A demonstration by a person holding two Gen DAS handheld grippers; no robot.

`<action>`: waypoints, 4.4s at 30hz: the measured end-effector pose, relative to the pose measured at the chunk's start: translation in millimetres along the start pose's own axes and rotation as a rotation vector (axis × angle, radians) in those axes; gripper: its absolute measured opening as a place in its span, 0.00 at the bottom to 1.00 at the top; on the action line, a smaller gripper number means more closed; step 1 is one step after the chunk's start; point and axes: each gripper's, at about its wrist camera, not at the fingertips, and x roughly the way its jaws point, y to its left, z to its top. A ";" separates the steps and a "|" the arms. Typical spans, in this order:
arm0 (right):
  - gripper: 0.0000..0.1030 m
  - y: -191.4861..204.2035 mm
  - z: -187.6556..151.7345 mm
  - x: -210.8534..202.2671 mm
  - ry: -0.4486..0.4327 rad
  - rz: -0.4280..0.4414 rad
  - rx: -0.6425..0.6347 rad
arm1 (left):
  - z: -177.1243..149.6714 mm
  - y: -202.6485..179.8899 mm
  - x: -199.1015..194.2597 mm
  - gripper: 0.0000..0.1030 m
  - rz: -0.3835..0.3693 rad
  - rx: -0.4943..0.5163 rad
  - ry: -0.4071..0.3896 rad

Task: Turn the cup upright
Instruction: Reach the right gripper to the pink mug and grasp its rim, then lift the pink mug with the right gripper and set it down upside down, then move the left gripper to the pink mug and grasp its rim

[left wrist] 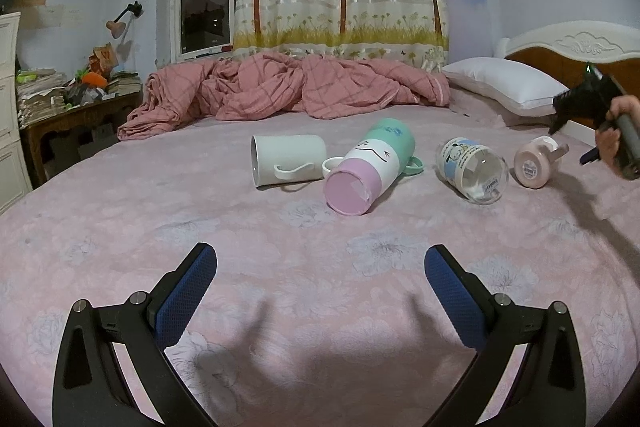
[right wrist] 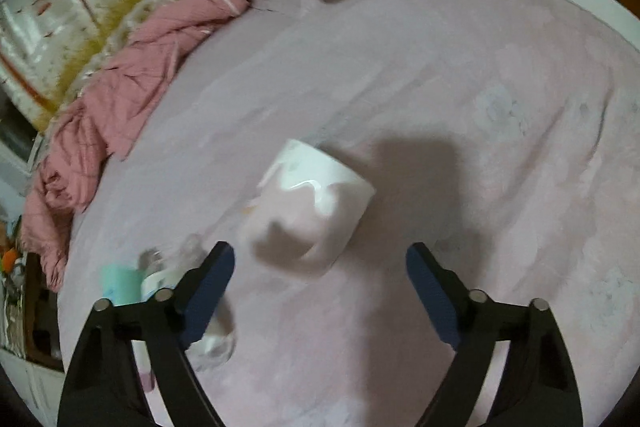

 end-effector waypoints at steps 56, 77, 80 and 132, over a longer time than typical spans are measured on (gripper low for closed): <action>0.84 64.5 -259.1 -134.4 -0.176 0.118 -0.708 | 18.0 9.2 -1.9 1.00 -0.005 -0.003 0.016; 1.00 23.5 -259.1 -130.9 -0.246 0.041 -0.592 | 17.2 13.1 -0.1 1.00 0.003 0.007 -0.006; 1.00 28.9 -264.9 -121.1 -0.227 0.021 -0.606 | 16.8 11.6 0.0 1.00 0.004 0.010 -0.006; 1.00 17.4 -275.3 -115.8 -0.499 0.001 -0.377 | 83.7 -24.3 47.4 1.00 -0.376 -0.305 0.361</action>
